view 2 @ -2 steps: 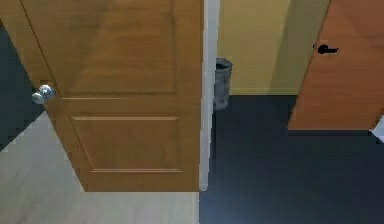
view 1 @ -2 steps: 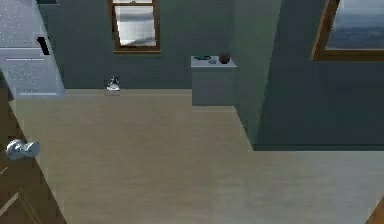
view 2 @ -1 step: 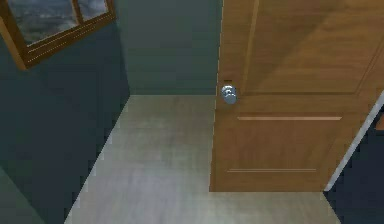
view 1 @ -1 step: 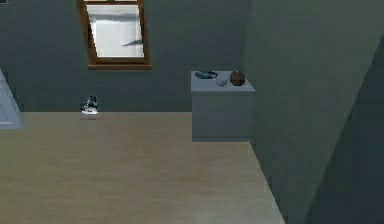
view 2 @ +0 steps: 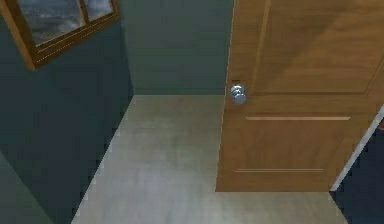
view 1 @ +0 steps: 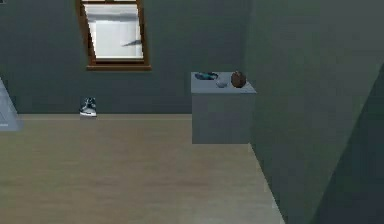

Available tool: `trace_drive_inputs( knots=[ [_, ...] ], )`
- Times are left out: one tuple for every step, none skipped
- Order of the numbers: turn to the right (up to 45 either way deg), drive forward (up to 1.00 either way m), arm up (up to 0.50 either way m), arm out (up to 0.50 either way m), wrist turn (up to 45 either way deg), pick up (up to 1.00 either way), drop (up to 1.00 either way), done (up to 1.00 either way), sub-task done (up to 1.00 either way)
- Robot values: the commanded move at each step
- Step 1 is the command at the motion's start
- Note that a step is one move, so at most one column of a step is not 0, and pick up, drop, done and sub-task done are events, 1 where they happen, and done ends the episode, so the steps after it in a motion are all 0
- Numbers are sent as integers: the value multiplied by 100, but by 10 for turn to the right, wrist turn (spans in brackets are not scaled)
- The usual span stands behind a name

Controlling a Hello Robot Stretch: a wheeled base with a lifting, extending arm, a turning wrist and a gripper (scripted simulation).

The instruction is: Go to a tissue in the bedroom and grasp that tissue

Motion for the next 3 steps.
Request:
trace_drive_inputs(
  knots=[
    [-450,0,0,0,0,0,0,0,0],
    [-120,0,0,0,0,0,0,0,0],
    [0,40,0,0,0,0,0,0,0]
  ],
)
